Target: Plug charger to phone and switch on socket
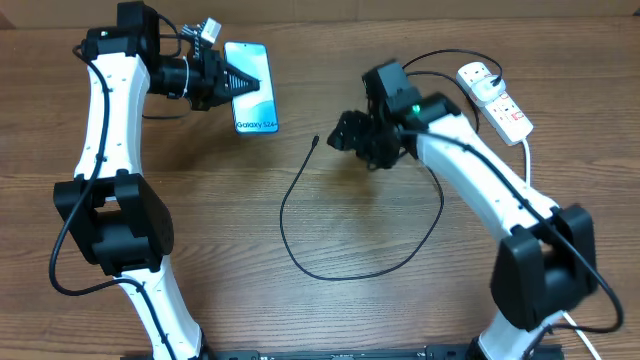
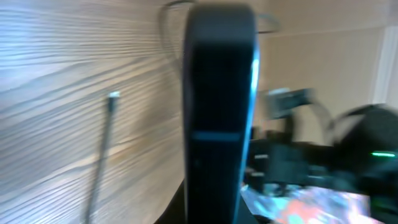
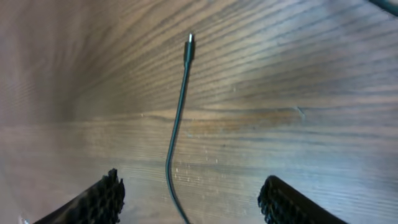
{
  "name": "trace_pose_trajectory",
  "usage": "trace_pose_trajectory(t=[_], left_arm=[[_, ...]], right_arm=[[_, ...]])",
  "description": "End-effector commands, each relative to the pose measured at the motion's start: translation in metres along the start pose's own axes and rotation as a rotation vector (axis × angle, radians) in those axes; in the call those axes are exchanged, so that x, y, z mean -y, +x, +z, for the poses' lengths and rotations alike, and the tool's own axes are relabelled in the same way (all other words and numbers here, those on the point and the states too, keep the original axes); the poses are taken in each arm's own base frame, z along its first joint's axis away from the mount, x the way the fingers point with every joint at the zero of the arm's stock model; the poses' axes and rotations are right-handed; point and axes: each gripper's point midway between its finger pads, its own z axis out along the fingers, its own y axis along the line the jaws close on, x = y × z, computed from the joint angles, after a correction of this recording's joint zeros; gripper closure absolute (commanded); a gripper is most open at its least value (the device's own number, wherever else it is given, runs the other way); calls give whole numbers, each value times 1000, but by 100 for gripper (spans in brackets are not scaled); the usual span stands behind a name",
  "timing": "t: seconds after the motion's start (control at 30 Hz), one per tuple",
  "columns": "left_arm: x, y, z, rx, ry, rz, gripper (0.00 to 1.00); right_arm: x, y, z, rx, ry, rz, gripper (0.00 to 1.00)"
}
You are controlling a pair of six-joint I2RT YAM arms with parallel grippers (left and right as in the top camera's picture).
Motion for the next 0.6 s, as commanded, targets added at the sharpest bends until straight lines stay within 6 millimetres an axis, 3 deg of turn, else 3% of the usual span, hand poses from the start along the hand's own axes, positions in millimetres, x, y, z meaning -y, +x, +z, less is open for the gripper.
trace_pose_trajectory(t=[0.0,0.17,0.4,0.57], left_arm=[[-14,1,-2,13,-188,-14,96],[-20,0,-3,16,-224,-23,96],[-59,3,-18,49,-462,-177,96],[-62,4,-19,48,-484,-181,96]], right_arm=[[-17,-25,-9,7,58,-84,28],[-22,-40,-5,-68,154,-122,28],[-21,-59,39,-82,178,-49,28],[-17,-65,72,-7,244,74,46]])
